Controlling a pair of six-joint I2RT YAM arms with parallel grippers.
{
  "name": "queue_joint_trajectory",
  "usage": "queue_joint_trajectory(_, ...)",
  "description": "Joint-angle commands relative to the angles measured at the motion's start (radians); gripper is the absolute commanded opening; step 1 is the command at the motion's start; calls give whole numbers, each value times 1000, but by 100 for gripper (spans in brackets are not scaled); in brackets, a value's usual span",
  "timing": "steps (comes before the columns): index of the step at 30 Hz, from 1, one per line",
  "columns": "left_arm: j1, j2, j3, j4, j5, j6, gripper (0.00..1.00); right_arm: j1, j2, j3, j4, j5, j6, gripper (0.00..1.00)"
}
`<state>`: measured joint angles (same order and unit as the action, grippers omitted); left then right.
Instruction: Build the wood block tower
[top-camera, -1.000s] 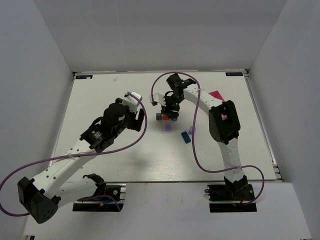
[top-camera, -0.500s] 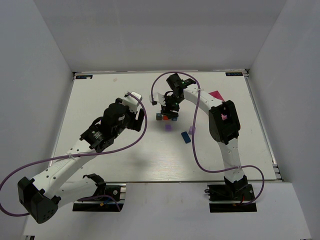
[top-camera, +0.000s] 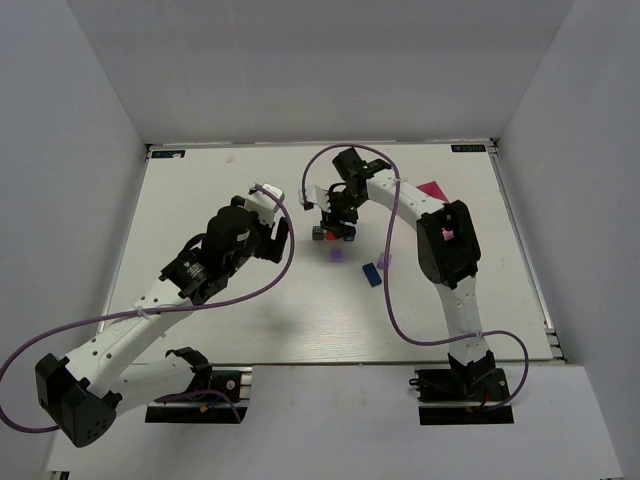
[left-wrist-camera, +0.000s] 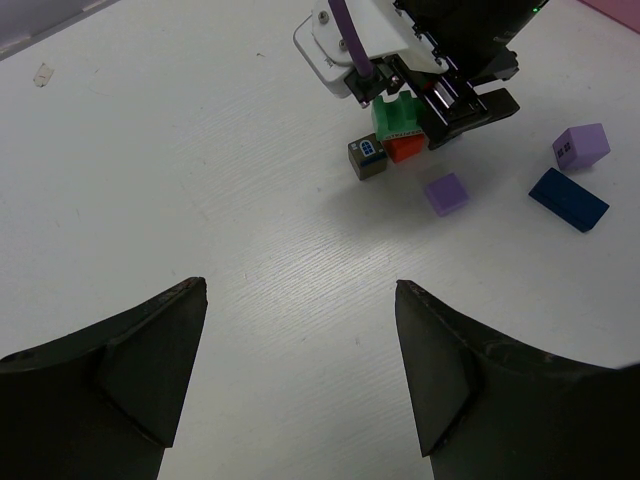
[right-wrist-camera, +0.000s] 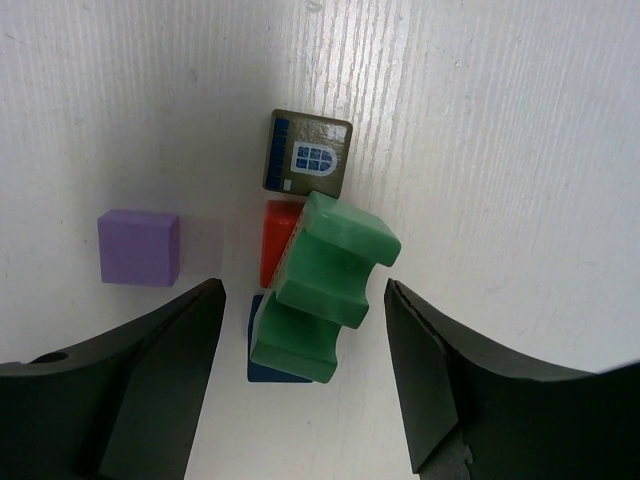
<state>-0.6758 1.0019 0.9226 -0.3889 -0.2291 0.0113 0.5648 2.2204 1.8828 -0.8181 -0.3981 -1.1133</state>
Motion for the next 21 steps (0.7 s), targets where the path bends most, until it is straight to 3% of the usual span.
queue_joint_trajectory(1, 7, -28, -7, 4, -16, 6, 86, 7, -19, -8, 19, -25, 18, 71)
queue_joint_trajectory(13, 7, -28, -7, 4, -16, 6, 86, 18, -22, -24, 39, -21, 29, 71)
queue_joint_trajectory(21, 7, -28, -7, 4, -16, 6, 86, 17, -21, -24, 34, -22, 20, 58)
